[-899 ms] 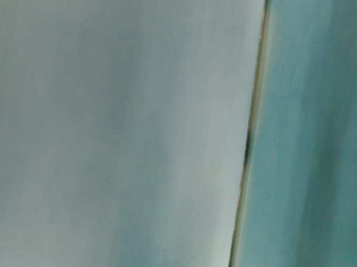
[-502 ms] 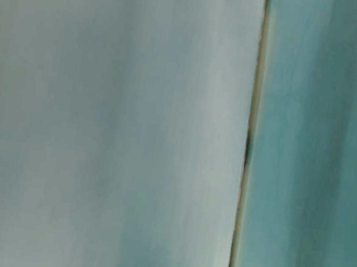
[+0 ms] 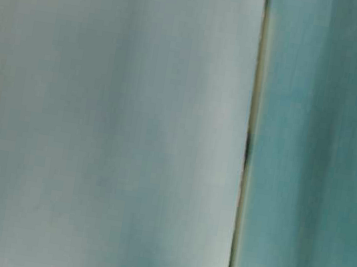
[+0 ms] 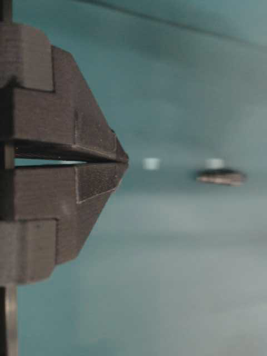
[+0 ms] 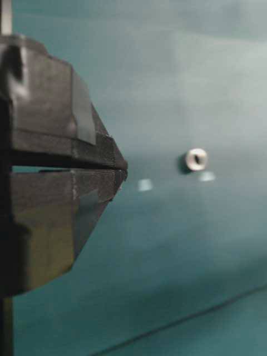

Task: Insert the washer onto the shaft with both hands.
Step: 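Move left gripper over the silver washer and right gripper over the shaft, then lower both grippers, opening them around the washer and the shaft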

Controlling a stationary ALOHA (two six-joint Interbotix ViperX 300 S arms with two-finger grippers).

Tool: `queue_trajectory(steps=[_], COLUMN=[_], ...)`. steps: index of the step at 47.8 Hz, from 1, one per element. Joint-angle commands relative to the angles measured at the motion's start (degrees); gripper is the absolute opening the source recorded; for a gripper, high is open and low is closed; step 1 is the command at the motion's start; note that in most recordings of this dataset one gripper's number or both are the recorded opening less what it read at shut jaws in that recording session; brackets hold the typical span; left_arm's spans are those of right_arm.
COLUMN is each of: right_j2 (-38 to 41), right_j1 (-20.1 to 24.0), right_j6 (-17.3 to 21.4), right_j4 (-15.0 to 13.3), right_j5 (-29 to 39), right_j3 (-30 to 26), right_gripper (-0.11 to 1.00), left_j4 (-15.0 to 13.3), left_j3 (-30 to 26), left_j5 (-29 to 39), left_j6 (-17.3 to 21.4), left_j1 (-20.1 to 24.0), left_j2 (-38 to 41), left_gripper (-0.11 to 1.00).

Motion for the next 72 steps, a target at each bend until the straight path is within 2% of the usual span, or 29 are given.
queue_trajectory(steps=[1,14,20,30,39,48,57,72], right_j2=[3.34,12.66,16.52,21.8,25.58,28.04,29.53,30.59], right_j1=[-0.09,-0.09,0.0,0.79,1.76,2.64,2.72,2.64], right_j6=[0.26,0.0,-0.09,-0.18,-0.44,-2.72,-4.57,-4.75], right_j4=[-0.09,-0.44,-1.49,-2.72,-2.9,-3.25,-3.16,-3.25], right_j5=[2.9,9.84,13.36,17.75,18.11,18.19,18.46,18.46], right_j3=[-3.43,-8.61,-11.25,-14.5,-16.08,-17.05,-18.02,-18.28], right_gripper=[-0.1,-0.1,-0.1,-0.1,-0.1,-0.1,-0.1,-0.1], left_j4=[0.09,0.18,0.18,0.09,0.09,0.18,0.18,0.18], left_j3=[-2.9,-9.49,-12.04,-15.38,-17.23,-17.93,-18.46,-18.19], left_j5=[2.37,9.76,13.27,14.5,14.5,14.5,14.5,15.29], left_j6=[0.09,-0.26,-0.18,-0.18,-0.18,-0.44,-0.44,-0.53], left_j1=[-0.18,-0.26,-0.35,-0.79,-2.02,-3.08,-3.08,-3.16], left_j2=[2.11,10.37,14.33,19.69,23.55,26.54,27.16,27.25], left_gripper=[0.03,0.03,0.03,0.03,0.03,0.03,0.03,0.03])
